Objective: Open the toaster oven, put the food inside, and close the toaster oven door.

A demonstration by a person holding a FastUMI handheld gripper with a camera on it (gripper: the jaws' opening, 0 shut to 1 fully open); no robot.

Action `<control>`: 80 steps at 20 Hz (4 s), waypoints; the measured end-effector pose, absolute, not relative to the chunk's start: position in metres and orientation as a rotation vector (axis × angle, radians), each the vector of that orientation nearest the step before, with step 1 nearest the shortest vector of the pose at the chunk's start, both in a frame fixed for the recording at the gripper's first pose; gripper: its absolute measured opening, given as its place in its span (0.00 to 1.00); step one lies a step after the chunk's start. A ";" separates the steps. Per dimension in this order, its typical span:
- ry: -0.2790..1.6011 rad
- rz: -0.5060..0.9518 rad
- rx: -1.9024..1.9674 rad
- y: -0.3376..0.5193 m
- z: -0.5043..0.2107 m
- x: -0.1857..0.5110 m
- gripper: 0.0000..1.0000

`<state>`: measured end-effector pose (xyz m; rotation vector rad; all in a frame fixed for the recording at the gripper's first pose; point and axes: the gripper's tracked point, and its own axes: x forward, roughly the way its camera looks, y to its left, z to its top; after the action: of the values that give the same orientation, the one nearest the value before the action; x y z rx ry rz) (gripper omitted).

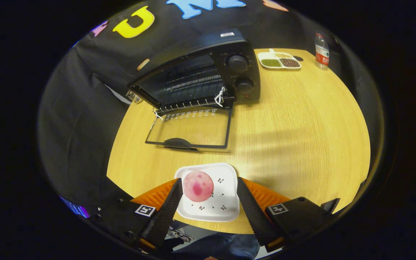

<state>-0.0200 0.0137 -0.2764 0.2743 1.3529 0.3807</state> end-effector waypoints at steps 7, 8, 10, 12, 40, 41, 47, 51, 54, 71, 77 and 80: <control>1.517 0.468 0.216 0.006 -0.317 -0.035 0.97; 1.534 0.477 0.196 0.005 -0.323 -0.037 0.97; 1.566 0.474 0.153 0.001 -0.334 -0.041 0.89; 1.591 0.466 0.109 -0.003 -0.344 -0.044 0.74; 1.513 0.417 0.631 0.071 -0.314 -0.068 0.01; 1.495 0.398 0.660 0.078 -0.310 -0.067 0.01; 1.397 0.296 0.795 0.112 -0.293 -0.060 0.01; 1.297 0.184 0.868 0.125 -0.283 -0.052 0.01; 1.230 0.102 0.939 0.130 -0.274 -0.040 0.01; 0.951 -0.269 1.253 0.144 -0.273 0.061 0.01; 0.872 -0.342 1.340 0.158 -0.282 0.099 0.01; 0.865 -0.357 1.359 0.169 -0.291 0.115 0.02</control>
<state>0.1147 0.1690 -0.2907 1.3591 0.8647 -0.3570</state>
